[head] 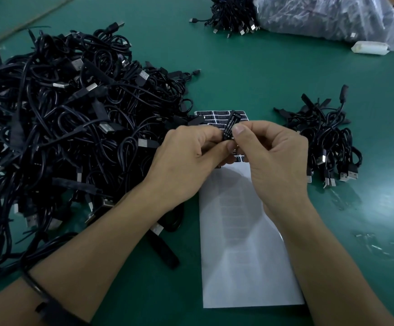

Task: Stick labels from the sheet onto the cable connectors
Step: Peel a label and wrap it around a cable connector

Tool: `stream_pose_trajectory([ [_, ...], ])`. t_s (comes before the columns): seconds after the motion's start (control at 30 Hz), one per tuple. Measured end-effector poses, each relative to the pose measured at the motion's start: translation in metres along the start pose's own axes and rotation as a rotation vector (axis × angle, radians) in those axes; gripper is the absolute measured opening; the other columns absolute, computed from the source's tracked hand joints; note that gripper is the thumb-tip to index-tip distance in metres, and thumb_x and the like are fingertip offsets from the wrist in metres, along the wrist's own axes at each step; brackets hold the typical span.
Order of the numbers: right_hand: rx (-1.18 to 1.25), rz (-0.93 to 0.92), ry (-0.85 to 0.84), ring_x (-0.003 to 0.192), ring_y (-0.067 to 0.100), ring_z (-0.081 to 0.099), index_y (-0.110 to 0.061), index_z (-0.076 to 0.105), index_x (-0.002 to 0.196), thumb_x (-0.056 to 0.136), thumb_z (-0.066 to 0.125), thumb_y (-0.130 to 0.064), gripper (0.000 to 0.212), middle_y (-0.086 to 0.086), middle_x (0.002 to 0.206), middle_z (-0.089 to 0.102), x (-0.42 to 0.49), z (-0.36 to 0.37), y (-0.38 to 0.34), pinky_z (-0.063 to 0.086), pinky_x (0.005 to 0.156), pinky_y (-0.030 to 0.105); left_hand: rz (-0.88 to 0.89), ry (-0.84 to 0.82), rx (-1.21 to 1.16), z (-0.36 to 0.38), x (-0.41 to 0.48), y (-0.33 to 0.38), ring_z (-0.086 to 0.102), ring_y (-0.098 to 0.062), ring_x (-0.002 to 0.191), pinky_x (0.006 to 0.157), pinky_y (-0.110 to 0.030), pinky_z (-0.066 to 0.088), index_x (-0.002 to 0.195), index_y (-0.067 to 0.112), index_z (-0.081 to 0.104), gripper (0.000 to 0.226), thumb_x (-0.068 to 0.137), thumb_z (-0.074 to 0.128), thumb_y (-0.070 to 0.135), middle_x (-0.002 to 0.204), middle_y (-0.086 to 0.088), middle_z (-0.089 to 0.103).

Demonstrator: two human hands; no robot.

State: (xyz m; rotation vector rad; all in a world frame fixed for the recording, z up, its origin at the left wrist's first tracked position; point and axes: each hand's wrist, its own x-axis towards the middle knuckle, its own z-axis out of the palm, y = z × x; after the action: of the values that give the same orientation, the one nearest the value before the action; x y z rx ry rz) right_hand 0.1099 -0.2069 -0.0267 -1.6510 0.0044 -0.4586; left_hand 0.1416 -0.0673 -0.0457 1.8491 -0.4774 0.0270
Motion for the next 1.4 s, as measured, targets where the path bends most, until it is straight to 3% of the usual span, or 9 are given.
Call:
stream_pose_trajectory([
  [0.13, -0.034, -0.022, 0.002, 0.056, 0.004, 0.061, -0.015, 0.073, 0.076, 0.094, 0.066, -0.008, 0.02, -0.006, 0.061, 0.069, 0.0, 0.0, 0.001, 0.052, 0.058, 0.018, -0.006, -0.003, 0.012, 0.0, 0.0, 0.0, 0.075, -0.019, 0.078, 0.077, -0.05, 0.06, 0.086, 0.019, 0.075, 0.024, 0.091, 0.062, 0.039, 0.077, 0.005, 0.077],
  [0.3, -0.065, -0.021, 0.006, 0.062, 0.009, 0.064, -0.019, 0.073, 0.078, 0.094, 0.066, -0.011, 0.019, -0.003, 0.066, 0.071, 0.0, -0.001, 0.002, 0.058, 0.064, 0.028, 0.008, -0.005, -0.005, 0.0, -0.001, 0.0, 0.076, -0.016, 0.079, 0.078, -0.05, 0.06, 0.087, 0.019, 0.076, 0.023, 0.092, 0.063, 0.037, 0.079, 0.005, 0.077],
  [0.4, -0.058, -0.027, 0.006, 0.061, 0.006, 0.065, -0.02, 0.073, 0.079, 0.093, 0.066, -0.01, 0.019, -0.005, 0.066, 0.071, 0.0, -0.001, 0.002, 0.055, 0.061, 0.021, 0.007, -0.01, -0.026, 0.0, 0.0, 0.0, 0.076, -0.017, 0.08, 0.079, -0.05, 0.06, 0.088, 0.017, 0.077, 0.023, 0.092, 0.063, 0.036, 0.08, 0.004, 0.078],
  [0.8, -0.07, -0.042, 0.038, 0.062, 0.004, 0.067, -0.018, 0.073, 0.08, 0.094, 0.067, -0.01, 0.016, -0.008, 0.066, 0.072, -0.002, 0.001, 0.002, 0.053, 0.063, 0.017, 0.011, 0.023, -0.088, 0.002, -0.001, 0.004, 0.076, -0.019, 0.078, 0.078, -0.05, 0.061, 0.087, 0.011, 0.077, 0.024, 0.092, 0.064, 0.03, 0.078, 0.002, 0.077],
  [1.0, -0.081, -0.026, 0.052, 0.071, 0.006, 0.07, -0.015, 0.075, 0.086, 0.093, 0.068, -0.011, 0.011, -0.005, 0.075, 0.075, 0.0, 0.001, 0.002, 0.053, 0.068, 0.018, 0.025, 0.028, -0.11, 0.001, -0.001, 0.006, 0.073, -0.01, 0.071, 0.068, -0.023, 0.055, 0.086, 0.011, 0.076, 0.028, 0.098, 0.053, 0.023, 0.074, 0.003, 0.076],
  [1.4, -0.07, -0.03, 0.026, 0.066, 0.003, 0.066, -0.018, 0.074, 0.081, 0.093, 0.066, -0.011, 0.015, -0.008, 0.071, 0.073, 0.001, -0.002, 0.004, 0.052, 0.065, 0.019, 0.032, -0.017, -0.102, 0.0, -0.003, 0.01, 0.073, -0.01, 0.072, 0.069, -0.02, 0.056, 0.085, 0.019, 0.073, 0.027, 0.103, 0.053, 0.014, 0.074, 0.003, 0.076],
])
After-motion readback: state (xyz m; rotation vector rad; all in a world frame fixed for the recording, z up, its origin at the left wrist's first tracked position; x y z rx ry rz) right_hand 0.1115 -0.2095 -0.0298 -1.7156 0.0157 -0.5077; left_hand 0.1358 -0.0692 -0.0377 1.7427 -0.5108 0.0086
